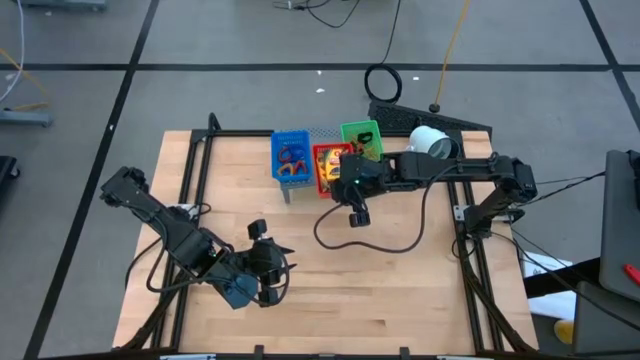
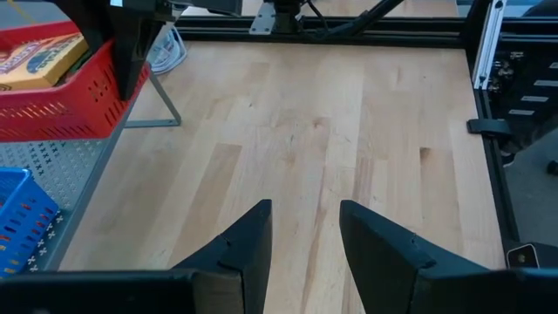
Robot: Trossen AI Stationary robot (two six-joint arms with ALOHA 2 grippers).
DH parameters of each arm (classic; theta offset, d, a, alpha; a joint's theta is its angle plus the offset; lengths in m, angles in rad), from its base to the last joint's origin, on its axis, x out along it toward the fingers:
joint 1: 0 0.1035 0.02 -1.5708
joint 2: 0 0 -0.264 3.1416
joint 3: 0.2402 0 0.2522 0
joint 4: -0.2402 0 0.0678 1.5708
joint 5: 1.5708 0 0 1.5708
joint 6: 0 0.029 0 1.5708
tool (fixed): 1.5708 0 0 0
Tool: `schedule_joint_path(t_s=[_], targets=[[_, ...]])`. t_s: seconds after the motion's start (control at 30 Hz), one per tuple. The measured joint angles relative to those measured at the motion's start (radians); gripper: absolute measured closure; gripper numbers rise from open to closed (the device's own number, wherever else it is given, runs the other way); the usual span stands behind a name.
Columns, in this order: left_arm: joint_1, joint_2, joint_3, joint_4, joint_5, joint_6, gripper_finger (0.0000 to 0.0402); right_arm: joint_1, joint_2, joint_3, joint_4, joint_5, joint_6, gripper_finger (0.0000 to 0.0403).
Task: Pick & Place Office Desk Supplies
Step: Put the red bin on the shelf
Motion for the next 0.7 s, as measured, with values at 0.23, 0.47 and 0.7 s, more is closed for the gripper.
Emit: schedule_joint_path(t_s=[0.23,0.47,0.7], targets=[[0.0,0.0,0.0,0.0,0.0,0.0,0.0259,0.0,0.0,0.0,-0.001,-0.003,0.0,0.0403],[0.0,0.0,0.0,0.0,0.0,0.0,0.0259,-0.006,0.046,0.001,0.007,-0.047,0.01,0.0403],[0.0,0.0,0.0,-0.001,0.006,-0.001,0.0259,-0.017,0.061,0.002,0.005,0.002,0.003,0.0403]])
